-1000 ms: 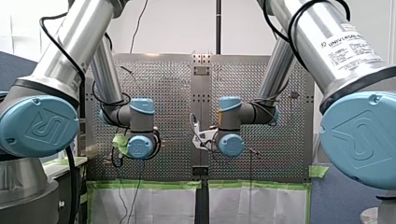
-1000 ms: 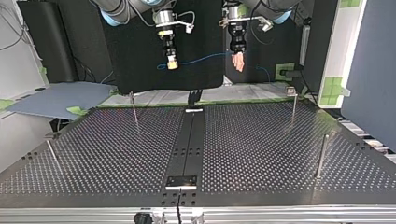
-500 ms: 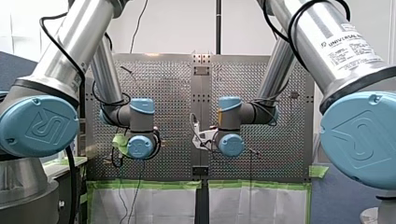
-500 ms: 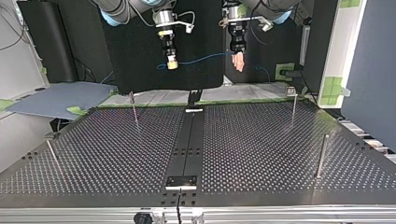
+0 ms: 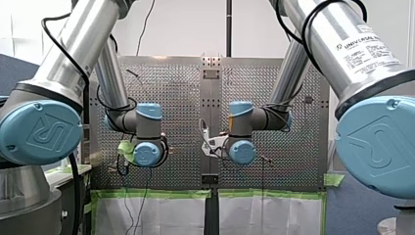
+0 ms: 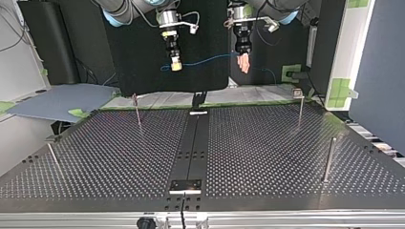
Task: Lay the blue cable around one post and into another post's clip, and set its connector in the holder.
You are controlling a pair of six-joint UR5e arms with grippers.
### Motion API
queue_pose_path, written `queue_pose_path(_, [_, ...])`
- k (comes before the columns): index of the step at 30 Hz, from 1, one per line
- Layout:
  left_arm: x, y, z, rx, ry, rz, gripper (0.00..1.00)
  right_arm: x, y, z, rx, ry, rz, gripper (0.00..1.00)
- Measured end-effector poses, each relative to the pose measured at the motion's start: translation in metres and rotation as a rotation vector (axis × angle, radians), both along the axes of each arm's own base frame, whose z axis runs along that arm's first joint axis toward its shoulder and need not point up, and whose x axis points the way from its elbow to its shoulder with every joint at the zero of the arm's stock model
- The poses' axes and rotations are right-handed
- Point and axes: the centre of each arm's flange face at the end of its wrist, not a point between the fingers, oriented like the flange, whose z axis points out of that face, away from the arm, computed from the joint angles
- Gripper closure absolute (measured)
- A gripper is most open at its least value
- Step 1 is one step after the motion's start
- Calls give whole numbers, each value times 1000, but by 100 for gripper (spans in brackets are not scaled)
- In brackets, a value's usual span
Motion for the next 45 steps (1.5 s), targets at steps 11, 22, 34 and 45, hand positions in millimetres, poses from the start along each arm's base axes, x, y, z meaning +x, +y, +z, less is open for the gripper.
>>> queue_pose_path(11, [0, 0, 0, 0, 0, 0, 0, 0, 0, 0, 0, 0, 0, 100])
queue_pose_path(22, [0, 0, 0, 0, 0, 0, 0, 0, 0, 0, 0, 0, 0, 100])
queue_pose_path(34, [0, 0, 0, 0, 0, 0, 0, 0, 0, 0, 0, 0, 0, 100])
queue_pose_path(45, [0, 0, 0, 0, 0, 0, 0, 0, 0, 0, 0, 0, 0, 100])
